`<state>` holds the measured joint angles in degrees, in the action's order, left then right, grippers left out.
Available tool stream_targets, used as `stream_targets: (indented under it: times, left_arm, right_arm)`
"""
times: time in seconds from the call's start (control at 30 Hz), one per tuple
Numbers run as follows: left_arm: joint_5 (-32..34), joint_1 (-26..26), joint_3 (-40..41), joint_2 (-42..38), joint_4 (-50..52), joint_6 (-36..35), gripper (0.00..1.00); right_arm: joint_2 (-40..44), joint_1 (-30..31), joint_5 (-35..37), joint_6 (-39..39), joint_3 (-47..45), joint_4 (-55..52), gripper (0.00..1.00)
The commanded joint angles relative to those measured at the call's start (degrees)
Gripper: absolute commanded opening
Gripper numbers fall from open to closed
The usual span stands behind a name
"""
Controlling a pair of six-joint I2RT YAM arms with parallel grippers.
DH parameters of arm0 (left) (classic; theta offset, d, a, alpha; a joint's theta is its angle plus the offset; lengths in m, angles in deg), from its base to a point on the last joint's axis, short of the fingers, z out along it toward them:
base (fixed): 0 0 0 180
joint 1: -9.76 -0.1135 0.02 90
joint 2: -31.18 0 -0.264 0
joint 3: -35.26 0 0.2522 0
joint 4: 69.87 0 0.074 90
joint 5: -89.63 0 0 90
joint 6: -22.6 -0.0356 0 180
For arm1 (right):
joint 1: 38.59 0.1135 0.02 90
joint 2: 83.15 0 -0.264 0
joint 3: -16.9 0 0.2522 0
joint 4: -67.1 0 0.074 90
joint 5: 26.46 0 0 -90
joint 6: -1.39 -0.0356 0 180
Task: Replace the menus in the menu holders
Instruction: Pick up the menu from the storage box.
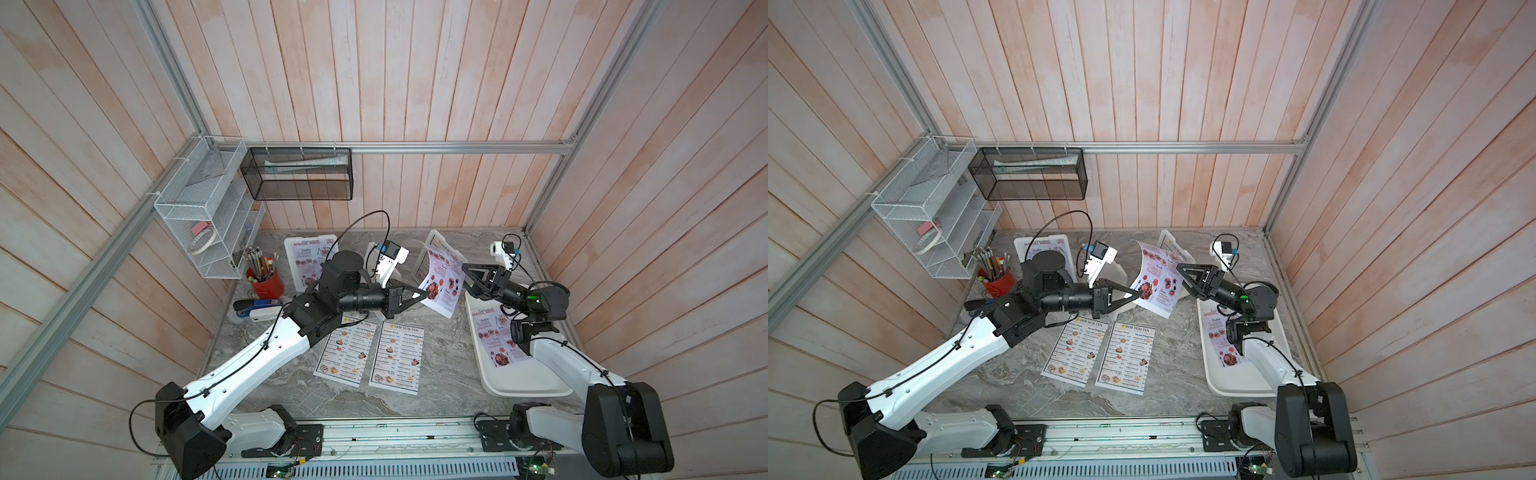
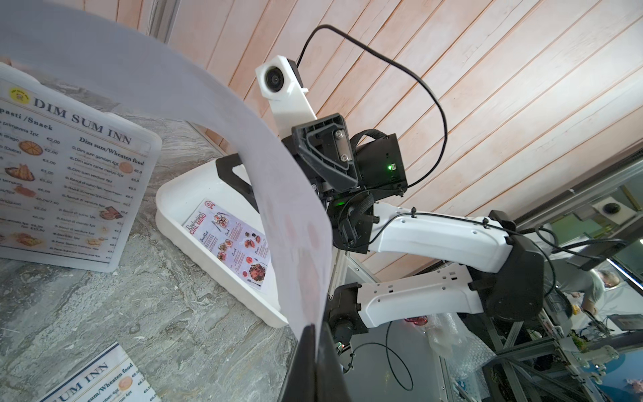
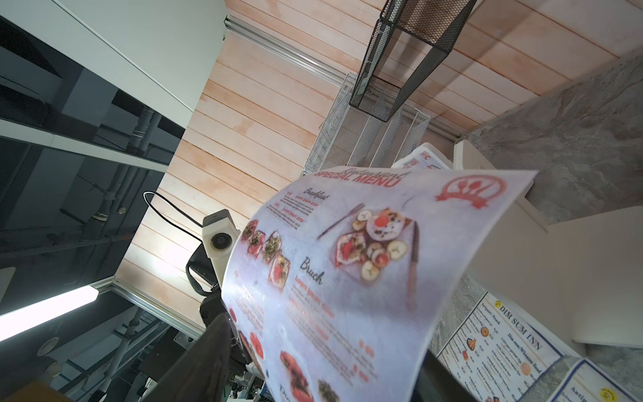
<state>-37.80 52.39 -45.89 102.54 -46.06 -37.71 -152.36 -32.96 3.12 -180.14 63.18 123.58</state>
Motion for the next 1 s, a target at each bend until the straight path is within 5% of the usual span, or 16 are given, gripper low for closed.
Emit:
stream_targets:
  times: [0.0,0.67,0.87,0.97]
  left_arm:
    - [0.8,-0.9,1.7,-1.3,-2.3,2.0,0.00]
    - [-0.7,-5.1,9.1,-4.9,-8.3,9.0,0.00]
    - [0.0,-5.4,9.6,-5.6,-6.7,8.9,0.00]
    - [1.1,-5.5,9.7,-5.7,-5.4,8.5,0.00]
  right_arm:
    - [1.2,-0.2,1.0,0.0,1.2,3.1,0.70]
    - [-0.3,3.7,2.9,0.6,-1.0,14.0,0.66]
    - [-1.4,5.2,4.5,0.9,-1.0,15.6,0.56]
    - [-0.3,5.2,4.7,3.5,-0.2,9.6,0.41]
